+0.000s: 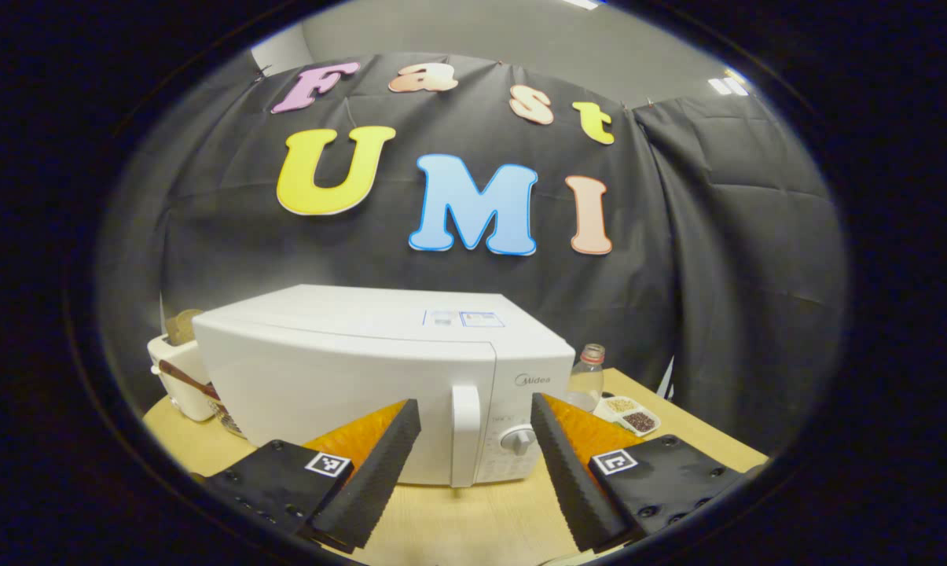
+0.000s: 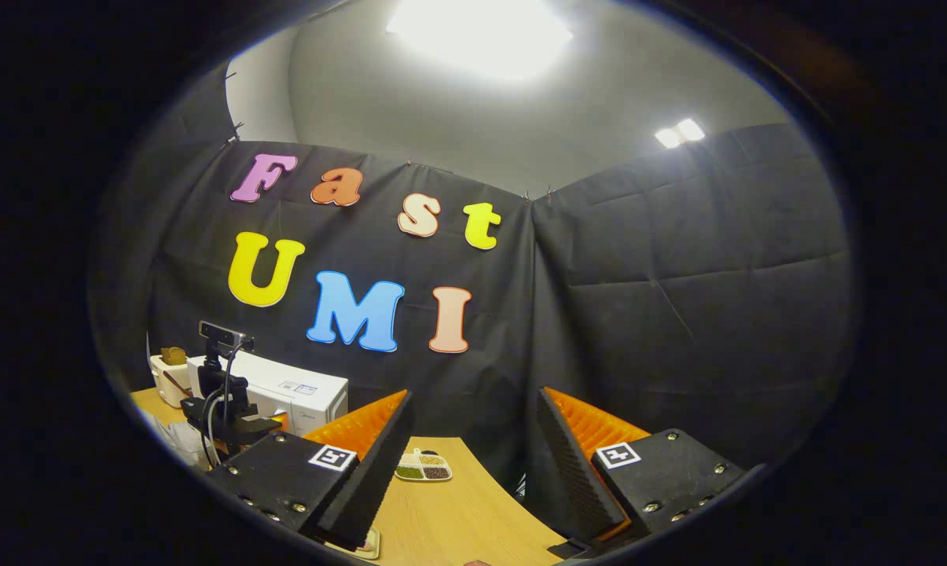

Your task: Open the microwave oven with the left hand, put the food in, and close the microwave oven.

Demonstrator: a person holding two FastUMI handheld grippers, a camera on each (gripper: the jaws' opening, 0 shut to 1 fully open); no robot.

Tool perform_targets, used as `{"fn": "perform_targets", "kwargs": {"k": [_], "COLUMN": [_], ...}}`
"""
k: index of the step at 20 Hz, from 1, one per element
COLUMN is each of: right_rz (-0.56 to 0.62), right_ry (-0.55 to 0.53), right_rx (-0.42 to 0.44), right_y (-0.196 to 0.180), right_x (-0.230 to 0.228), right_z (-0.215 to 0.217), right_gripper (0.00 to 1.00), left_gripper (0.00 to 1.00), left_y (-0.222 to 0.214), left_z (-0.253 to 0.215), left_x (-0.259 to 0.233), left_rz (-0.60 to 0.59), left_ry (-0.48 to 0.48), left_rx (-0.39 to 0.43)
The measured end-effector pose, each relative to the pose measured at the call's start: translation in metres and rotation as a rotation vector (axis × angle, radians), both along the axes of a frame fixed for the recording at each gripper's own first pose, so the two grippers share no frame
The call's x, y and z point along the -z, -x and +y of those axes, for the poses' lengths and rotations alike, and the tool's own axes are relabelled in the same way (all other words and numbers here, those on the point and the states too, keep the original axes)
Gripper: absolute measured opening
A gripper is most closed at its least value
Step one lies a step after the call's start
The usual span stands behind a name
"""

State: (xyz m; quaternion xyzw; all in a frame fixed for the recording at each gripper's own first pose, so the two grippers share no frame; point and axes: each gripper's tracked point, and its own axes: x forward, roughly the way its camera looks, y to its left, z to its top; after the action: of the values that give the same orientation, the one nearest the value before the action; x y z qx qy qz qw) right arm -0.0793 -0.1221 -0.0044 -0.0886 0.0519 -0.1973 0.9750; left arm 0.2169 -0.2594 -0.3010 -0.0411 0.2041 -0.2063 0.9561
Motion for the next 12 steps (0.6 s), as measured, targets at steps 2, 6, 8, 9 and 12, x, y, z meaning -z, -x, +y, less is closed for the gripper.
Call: {"fn": "perform_targets", "kwargs": {"k": [2, 6, 8, 9, 12], "right_rz": [0.012, 0.029, 0.031, 0.031, 0.027], "right_ry": [0.012, 0.024, 0.032, 0.036, 0.044], "right_rx": [0.01, 0.019, 0.017, 0.016, 0.011], "right_y": [0.004, 0.006, 0.007, 0.008, 0.009], "right_x": [0.001, 0.002, 0.0, 0.0, -0.003], "right_z": [-0.003, -0.006, -0.005, -0.005, -0.006], "right_gripper": [0.95, 0.95, 0.95, 0.95, 0.95], "left_gripper": [0.96, 0.86, 0.72, 0.63, 0.48], "left_y": [-0.005, -0.01, -0.013, -0.014, -0.021], "left_z": [-0.005, -0.009, -0.01, -0.009, -0.012], "left_x": [0.019, 0.039, 0.042, 0.042, 0.05], "left_rz": [0.032, 0.057, 0.056, 0.053, 0.061], "left_ry": [-0.027, -0.069, -0.075, -0.08, -0.099], "left_rx": [0.004, 0.007, -0.006, -0.013, -0.011]}}
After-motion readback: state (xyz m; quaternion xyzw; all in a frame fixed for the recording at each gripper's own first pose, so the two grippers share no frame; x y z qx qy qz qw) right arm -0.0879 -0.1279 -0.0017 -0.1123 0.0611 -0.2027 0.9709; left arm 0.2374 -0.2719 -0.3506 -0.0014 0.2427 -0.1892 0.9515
